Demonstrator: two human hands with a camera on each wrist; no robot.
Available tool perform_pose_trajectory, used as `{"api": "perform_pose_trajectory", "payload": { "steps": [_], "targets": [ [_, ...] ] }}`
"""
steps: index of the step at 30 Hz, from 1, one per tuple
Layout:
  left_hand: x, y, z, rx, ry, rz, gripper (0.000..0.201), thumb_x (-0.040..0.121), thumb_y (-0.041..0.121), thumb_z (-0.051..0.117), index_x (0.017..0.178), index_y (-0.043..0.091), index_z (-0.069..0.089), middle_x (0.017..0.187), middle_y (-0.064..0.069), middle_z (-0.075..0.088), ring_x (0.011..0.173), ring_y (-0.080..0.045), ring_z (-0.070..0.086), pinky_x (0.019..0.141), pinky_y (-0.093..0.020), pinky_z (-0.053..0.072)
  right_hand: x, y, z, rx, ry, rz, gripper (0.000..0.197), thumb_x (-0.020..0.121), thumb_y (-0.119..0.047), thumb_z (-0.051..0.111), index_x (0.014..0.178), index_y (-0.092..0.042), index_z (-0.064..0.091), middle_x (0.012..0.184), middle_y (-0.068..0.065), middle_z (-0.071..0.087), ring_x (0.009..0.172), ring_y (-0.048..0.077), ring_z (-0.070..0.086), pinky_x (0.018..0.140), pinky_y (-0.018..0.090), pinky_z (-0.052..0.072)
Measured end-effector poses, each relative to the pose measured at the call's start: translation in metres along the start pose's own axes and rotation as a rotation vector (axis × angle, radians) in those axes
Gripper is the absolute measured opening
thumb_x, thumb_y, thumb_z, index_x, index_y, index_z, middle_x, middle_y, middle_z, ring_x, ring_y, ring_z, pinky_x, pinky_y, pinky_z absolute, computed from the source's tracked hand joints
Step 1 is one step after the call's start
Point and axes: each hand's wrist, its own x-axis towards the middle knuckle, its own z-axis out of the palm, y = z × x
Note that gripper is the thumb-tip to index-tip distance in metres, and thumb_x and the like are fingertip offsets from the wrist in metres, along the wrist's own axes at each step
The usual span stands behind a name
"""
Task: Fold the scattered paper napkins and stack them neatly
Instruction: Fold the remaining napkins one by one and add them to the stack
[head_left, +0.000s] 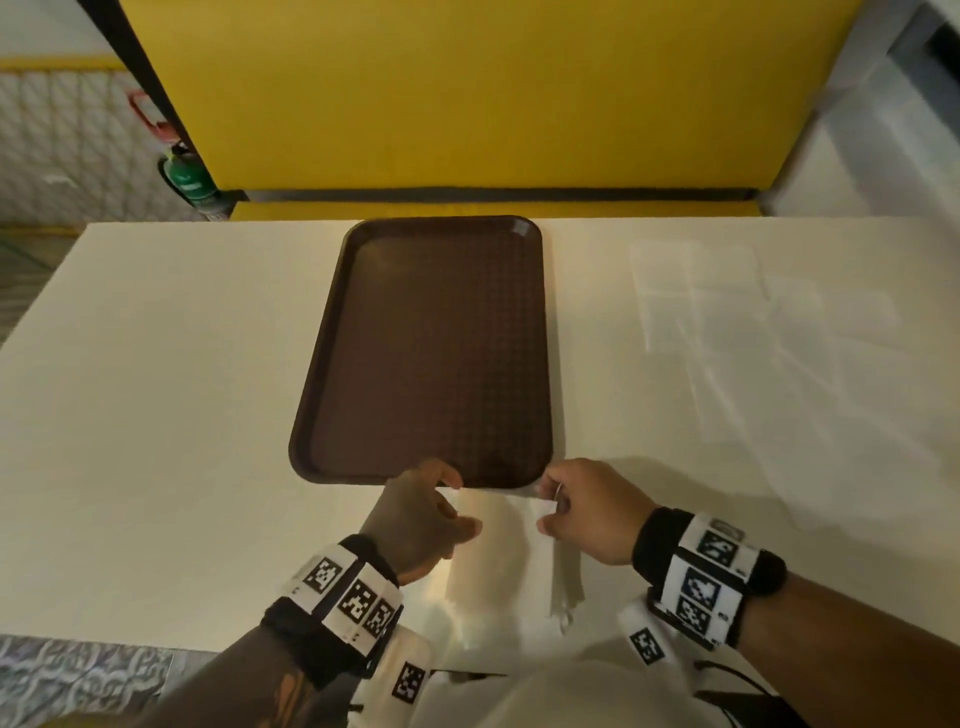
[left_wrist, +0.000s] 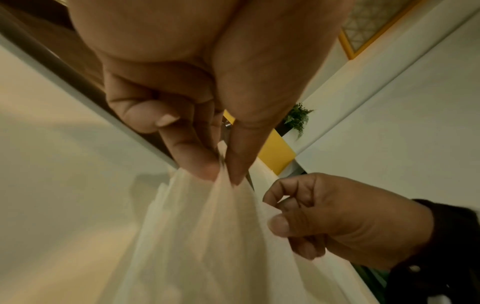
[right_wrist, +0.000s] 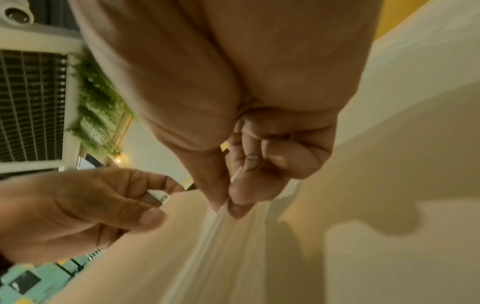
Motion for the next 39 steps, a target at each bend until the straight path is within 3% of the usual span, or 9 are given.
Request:
{"api": "perform_pose_trajectory", "payload": {
  "steps": [4,9,14,22,27,30,32,35,39],
  "targets": [
    [-0.01,0.0,0.01,0.169,0.095,-0.016,0.055,0.073,0.037,0.078,0.116,0.026,0.046,0.085,0.006,0.067,0.072,-0.008,0.063,0.061,-0.019,0.045,0.0,0.005,0.01,-0.072,0.096,-0.021,0.027,0.085,-0.03,0.07,0.101,-0.017,0.053,0.087,-0.004,0.06,0.078,0.018,0.061,0.076,0.034,0.054],
    [-0.03,0.008,0.016,0.518,0.228,0.212,0.064,0.076,0.048,0.069,0.129,0.032,0.036,0.127,0.011,0.043,0.114,-0.011,0.043,0.096,-0.026,0.042,-0.011,-0.002,0.012,-0.314,0.178,-0.295,0.031,0.087,-0.04,0.063,0.11,-0.022,0.052,0.109,-0.005,0.048,0.089,0.015,0.055,0.079,0.036,0.054],
    [-0.032,0.012,0.023,0.666,0.033,0.343,0.04,0.09,0.037,0.055,0.129,0.031,0.047,0.134,0.01,0.043,0.123,-0.012,0.037,0.105,-0.029,0.033,-0.012,-0.01,0.016,-0.527,-0.009,-0.422,0.035,0.091,-0.04,0.056,0.116,-0.017,0.061,0.114,-0.001,0.051,0.103,0.014,0.044,0.086,0.034,0.05],
    [-0.033,0.021,0.02,0.654,-0.026,0.359,0.039,0.093,0.039,0.05,0.129,0.027,0.048,0.134,0.008,0.045,0.124,-0.012,0.04,0.107,-0.028,0.032,-0.015,-0.012,0.019,-0.462,-0.024,-0.379,0.039,0.092,-0.04,0.056,0.122,-0.016,0.057,0.118,0.001,0.05,0.102,0.019,0.054,0.089,0.036,0.05],
    [-0.016,0.051,0.007,0.428,0.014,0.469,0.031,0.085,0.046,0.058,0.112,0.032,0.058,0.11,0.017,0.055,0.098,-0.001,0.053,0.092,-0.024,0.047,-0.013,0.011,-0.03,-0.243,0.219,-0.166,0.036,0.092,-0.042,0.055,0.115,-0.015,0.054,0.105,-0.001,0.057,0.095,0.02,0.057,0.084,0.04,0.051],
    [0.011,0.082,0.008,0.288,0.026,0.488,0.018,0.078,0.035,0.068,0.09,0.022,0.063,0.087,0.011,0.062,0.075,-0.008,0.059,0.069,-0.025,0.05,-0.014,0.054,-0.078,-0.274,0.409,0.168,0.043,0.091,-0.042,0.055,0.123,-0.014,0.05,0.117,0.004,0.058,0.107,0.025,0.057,0.087,0.038,0.05],
    [0.029,0.105,0.013,0.254,0.045,0.515,0.016,0.08,0.032,0.068,0.088,0.02,0.062,0.08,0.011,0.06,0.07,-0.006,0.056,0.062,-0.017,0.044,-0.017,0.085,-0.105,-0.277,0.482,0.397,0.046,0.09,-0.04,0.057,0.125,-0.011,0.048,0.122,0.008,0.055,0.112,0.028,0.054,0.089,0.038,0.048],
    [0.055,0.127,0.025,0.255,0.022,0.504,0.019,0.083,0.036,0.066,0.096,0.023,0.059,0.077,0.019,0.051,0.068,0.004,0.049,0.06,-0.008,0.033,-0.02,0.125,-0.131,-0.3,0.482,0.611,0.046,0.087,-0.037,0.062,0.121,-0.009,0.048,0.121,0.01,0.054,0.112,0.03,0.053,0.088,0.038,0.047],
    [0.074,0.15,0.037,0.294,-0.049,0.499,0.026,0.082,0.039,0.067,0.1,0.022,0.061,0.088,0.014,0.059,0.074,-0.001,0.054,0.067,-0.015,0.041,-0.013,0.158,-0.15,-0.332,0.544,0.714,0.045,0.086,-0.03,0.063,0.122,-0.009,0.047,0.125,0.011,0.051,0.118,0.03,0.049,0.091,0.038,0.046]
  ]
}}
